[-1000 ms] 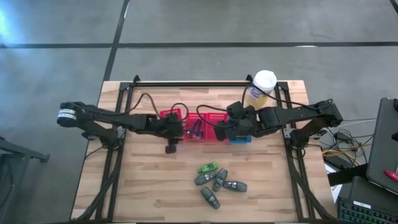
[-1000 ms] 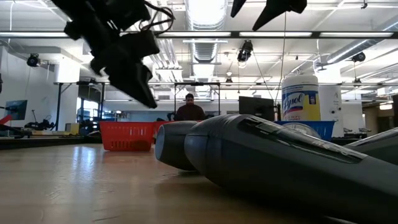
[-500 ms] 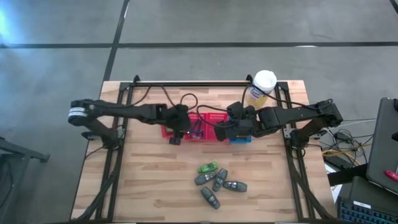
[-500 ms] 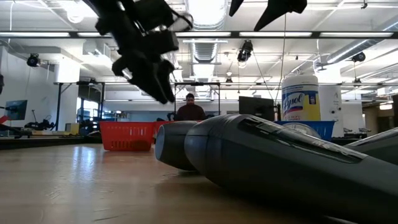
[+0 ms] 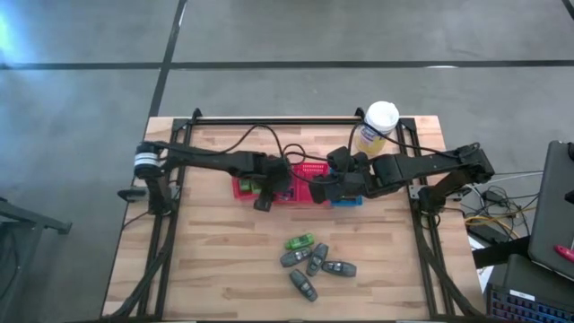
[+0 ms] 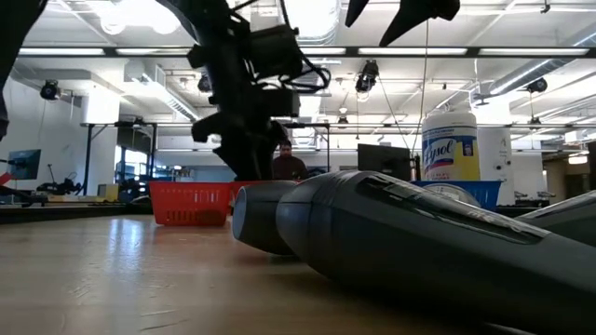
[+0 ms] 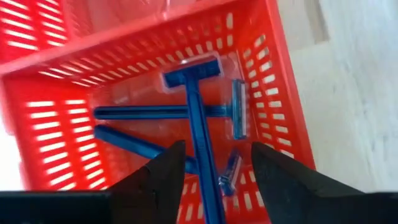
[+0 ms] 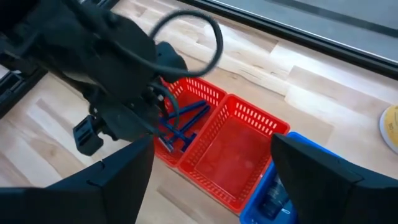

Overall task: Pick & Place Travel size toiletries
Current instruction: Put the blue razor into the middle red bin

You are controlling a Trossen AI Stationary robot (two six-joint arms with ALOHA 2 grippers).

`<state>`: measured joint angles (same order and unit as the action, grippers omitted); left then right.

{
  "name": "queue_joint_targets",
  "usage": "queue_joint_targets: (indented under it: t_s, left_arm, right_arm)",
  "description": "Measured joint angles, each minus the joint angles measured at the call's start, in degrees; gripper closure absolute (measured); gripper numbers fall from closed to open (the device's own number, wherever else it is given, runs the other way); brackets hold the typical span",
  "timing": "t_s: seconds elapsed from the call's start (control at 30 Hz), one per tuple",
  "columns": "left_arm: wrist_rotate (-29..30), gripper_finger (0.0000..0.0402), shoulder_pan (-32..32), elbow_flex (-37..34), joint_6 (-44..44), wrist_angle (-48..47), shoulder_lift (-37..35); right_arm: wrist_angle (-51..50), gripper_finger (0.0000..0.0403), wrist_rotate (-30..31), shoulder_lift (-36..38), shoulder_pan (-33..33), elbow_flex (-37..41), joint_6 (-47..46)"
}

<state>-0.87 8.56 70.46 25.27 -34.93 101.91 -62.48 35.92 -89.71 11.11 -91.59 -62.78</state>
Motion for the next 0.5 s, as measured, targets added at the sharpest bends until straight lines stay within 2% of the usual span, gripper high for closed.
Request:
queue_joint_targets:
  t_s: [0.2, 0.5]
  left_arm:
    - [0.0, 0.0263, 0.0, 0.5, 0.2, -1.0, 2.8]
    - [0.1, 0.0359, 0.0, 1.8, -0.5, -0.2, 2.9]
  right_arm:
    - [-0.2, 0.01, 0.0, 0.0, 0.0, 0.2, 0.9]
    - [-0.2, 0.011, 0.0, 0.0, 0.0, 1.7, 1.3]
